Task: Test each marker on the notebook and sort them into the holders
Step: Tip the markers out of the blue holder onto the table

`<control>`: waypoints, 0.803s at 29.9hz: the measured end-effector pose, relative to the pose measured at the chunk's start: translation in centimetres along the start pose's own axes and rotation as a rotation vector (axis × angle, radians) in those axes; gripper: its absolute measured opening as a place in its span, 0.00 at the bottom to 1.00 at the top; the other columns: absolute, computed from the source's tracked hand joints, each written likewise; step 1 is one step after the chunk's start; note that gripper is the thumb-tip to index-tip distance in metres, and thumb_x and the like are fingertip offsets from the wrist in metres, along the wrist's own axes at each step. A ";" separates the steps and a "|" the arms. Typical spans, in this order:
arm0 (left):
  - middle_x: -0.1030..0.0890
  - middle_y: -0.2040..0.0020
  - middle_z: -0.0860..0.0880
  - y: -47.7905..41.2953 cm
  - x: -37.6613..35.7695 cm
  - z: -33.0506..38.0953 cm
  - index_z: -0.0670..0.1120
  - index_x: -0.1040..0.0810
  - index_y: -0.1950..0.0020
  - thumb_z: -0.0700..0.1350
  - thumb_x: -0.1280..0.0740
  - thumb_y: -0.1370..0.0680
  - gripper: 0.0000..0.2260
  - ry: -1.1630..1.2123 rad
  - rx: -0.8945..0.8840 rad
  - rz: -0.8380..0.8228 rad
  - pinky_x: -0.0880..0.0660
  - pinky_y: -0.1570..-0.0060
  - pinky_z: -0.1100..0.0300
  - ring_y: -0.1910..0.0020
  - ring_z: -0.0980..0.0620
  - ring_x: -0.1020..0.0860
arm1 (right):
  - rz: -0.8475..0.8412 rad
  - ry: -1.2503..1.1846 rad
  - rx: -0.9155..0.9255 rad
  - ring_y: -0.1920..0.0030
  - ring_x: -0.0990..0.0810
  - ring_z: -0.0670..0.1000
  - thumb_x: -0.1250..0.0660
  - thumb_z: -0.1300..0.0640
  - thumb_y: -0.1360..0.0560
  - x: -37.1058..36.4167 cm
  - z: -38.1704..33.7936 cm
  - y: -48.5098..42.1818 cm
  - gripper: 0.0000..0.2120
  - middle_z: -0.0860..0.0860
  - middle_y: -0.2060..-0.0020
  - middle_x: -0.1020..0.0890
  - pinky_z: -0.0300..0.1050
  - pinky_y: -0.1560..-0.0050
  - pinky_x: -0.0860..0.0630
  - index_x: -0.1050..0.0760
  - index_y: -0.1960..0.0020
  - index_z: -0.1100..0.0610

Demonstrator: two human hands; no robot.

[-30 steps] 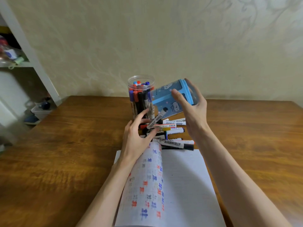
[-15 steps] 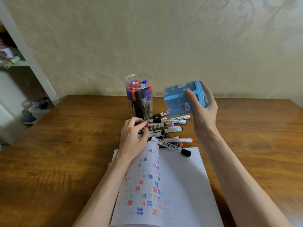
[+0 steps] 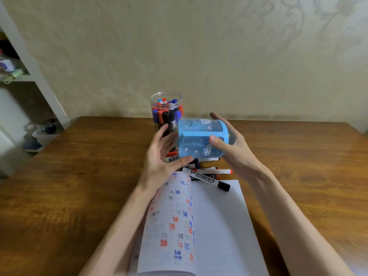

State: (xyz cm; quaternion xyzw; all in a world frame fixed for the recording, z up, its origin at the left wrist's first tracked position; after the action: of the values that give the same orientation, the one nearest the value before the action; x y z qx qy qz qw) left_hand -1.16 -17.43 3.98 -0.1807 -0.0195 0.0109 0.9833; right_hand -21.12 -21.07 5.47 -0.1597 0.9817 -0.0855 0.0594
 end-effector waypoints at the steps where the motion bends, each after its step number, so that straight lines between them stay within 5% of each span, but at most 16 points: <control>1: 0.22 0.29 0.47 -0.1 0.0 0.0 0.47 0.38 0.19 0.38 0.17 0.33 0.48 0.056 0.012 -0.014 0.28 0.28 0.50 0.28 0.50 0.25 | -0.057 0.070 -0.009 0.33 0.18 0.58 0.18 0.47 0.32 0.2 0.0 0.2 0.40 0.52 0.31 0.20 0.59 0.34 0.21 0.30 0.23 0.42; 6: 0.26 0.25 0.47 0.3 -1.7 1.1 0.44 0.39 0.19 0.35 0.23 0.31 0.44 0.155 0.011 -0.147 0.28 0.30 0.54 0.25 0.48 0.28 | -0.199 0.445 -0.022 0.38 0.15 0.54 0.12 0.53 0.36 0.9 -0.3 1.0 0.42 0.50 0.38 0.16 0.58 0.36 0.18 0.26 0.26 0.48; 9: 0.31 0.21 0.50 0.7 -2.8 1.2 0.47 0.43 0.17 0.46 0.21 0.29 0.46 0.090 0.005 -0.225 0.31 0.26 0.50 0.23 0.50 0.32 | -0.222 0.600 0.022 0.39 0.16 0.48 0.12 0.55 0.36 0.7 -0.8 1.4 0.41 0.46 0.38 0.17 0.49 0.39 0.17 0.27 0.28 0.50; 13: 0.44 0.17 0.58 1.4 -3.5 0.7 0.62 0.57 0.17 0.51 0.18 0.30 0.56 -0.192 0.079 -0.292 0.40 0.21 0.47 0.20 0.61 0.40 | -0.063 0.613 0.094 0.40 0.18 0.42 0.12 0.55 0.37 2.3 -1.6 1.7 0.43 0.46 0.38 0.19 0.35 0.46 0.20 0.30 0.28 0.54; 17: 0.63 0.20 0.68 3.6 -4.6 0.7 0.72 0.67 0.23 0.61 0.18 0.36 0.63 -0.719 0.053 -0.493 0.54 0.21 0.51 0.20 0.65 0.63 | 0.185 0.598 0.119 0.42 0.22 0.30 0.12 0.51 0.37 5.7 -1.9 2.4 0.46 0.42 0.38 0.22 0.24 0.50 0.25 0.32 0.26 0.54; 21: 0.72 0.27 0.74 4.8 -3.3 0.7 0.68 0.67 0.21 0.60 0.19 0.34 0.62 -0.945 0.047 -0.576 0.68 0.28 0.58 0.34 0.77 0.76 | 0.310 0.612 0.082 0.41 0.22 0.37 0.13 0.51 0.36 8.6 -0.9 3.0 0.47 0.45 0.37 0.22 0.28 0.50 0.23 0.34 0.25 0.54; 24: 0.71 0.28 0.74 5.4 -2.2 0.8 0.68 0.65 0.21 0.60 0.19 0.33 0.60 -0.969 0.102 -0.568 0.68 0.31 0.55 0.38 0.79 0.77 | 0.363 0.607 0.050 0.40 0.20 0.43 0.12 0.50 0.37 9.8 0.5 3.4 0.49 0.46 0.37 0.22 0.33 0.46 0.22 0.35 0.24 0.54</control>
State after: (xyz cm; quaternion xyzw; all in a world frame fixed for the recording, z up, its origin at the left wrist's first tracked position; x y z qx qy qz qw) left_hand -3.43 -12.16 2.75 -0.0951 -0.5160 -0.1718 0.8338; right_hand -31.34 -21.20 3.42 0.0517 0.9646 -0.1409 -0.2169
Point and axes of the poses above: each hand's wrist, its own y-axis away from the middle knuckle, its own x-axis out of the back of the hand, z = x × y, the point moved 9 cm from there along -y, towards the middle knuckle
